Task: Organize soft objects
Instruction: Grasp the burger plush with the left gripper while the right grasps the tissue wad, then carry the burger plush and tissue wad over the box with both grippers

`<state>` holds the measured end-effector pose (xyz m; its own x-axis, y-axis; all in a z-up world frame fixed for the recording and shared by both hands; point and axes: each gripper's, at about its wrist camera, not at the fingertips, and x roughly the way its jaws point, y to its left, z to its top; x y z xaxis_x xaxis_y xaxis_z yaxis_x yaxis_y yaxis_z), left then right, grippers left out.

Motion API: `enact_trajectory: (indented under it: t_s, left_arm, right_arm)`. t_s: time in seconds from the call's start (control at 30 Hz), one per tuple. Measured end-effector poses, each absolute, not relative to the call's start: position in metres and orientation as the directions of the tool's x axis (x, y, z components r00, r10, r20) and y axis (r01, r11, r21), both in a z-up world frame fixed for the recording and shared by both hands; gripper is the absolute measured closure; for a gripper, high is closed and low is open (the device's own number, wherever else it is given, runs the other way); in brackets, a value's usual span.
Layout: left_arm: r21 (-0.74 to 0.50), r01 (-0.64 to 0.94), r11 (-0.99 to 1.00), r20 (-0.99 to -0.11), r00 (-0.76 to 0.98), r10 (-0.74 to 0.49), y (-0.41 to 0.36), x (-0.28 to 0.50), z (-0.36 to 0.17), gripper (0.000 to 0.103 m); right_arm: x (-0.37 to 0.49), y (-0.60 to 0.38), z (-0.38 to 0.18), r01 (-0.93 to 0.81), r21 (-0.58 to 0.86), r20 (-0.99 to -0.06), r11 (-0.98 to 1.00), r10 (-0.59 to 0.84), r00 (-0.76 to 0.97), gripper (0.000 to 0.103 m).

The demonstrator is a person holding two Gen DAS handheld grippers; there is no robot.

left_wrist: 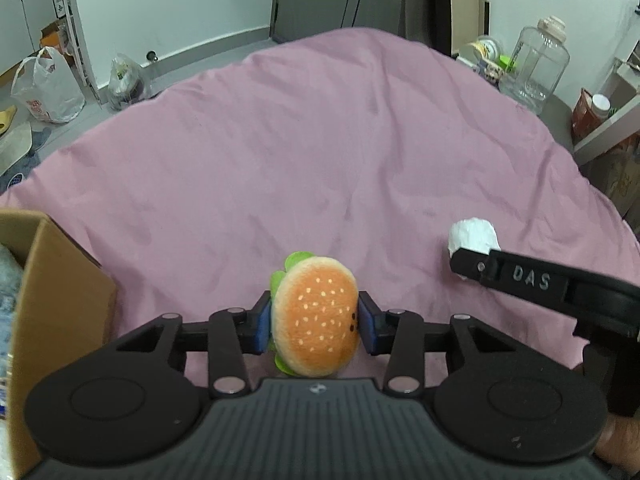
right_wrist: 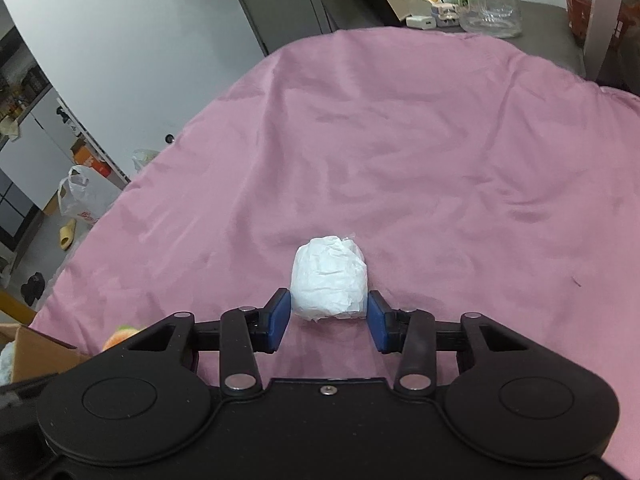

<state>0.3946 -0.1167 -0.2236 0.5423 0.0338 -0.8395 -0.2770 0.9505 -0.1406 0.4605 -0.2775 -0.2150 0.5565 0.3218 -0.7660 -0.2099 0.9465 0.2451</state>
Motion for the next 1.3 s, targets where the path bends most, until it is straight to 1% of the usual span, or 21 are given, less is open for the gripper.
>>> enact_trajectory:
  t_s: [0.23,0.37,0.63,0.77,1.3]
  left_arm:
    - [-0.159,-0.277,0.948,-0.816,0.578,0.032,-0.106,0.381,-0.197,0.061]
    - [-0.153,-0.250,0.956,-0.805,0.592,0.026,-0.101,0.370,-0.180,0.061]
    - [-0.168,-0.254,0.952,-0.781,0.624,0.029,-0.088,0.344,-0.151,0.061]
    - [-0.180,-0.257,0.950,-0.767,0.641,0.028,-0.078,0.330,-0.136,0.061]
    - [-0.204,-0.304,0.931,-0.722,0.688,0.067,-0.022,0.268,-0.094,0.061]
  right_arm:
    - [0.435,-0.277,-0.197,-0.222,0.233,-0.756,0.947,0.320,0.571,0.062]
    - [0.421,-0.272,-0.187,-0.232,0.195,-0.774,0.953,0.295,0.561,0.062]
    - [0.394,-0.262,-0.147,-0.253,0.213,-0.713,0.944,0.327,0.620,0.062]
    - [0.377,-0.251,-0.137,-0.267,0.229,-0.701,0.936,0.349,0.621,0.062]
    - [0.321,-0.196,-0.089,-0.356,0.214,-0.643,0.909,0.406,0.649,0.062]
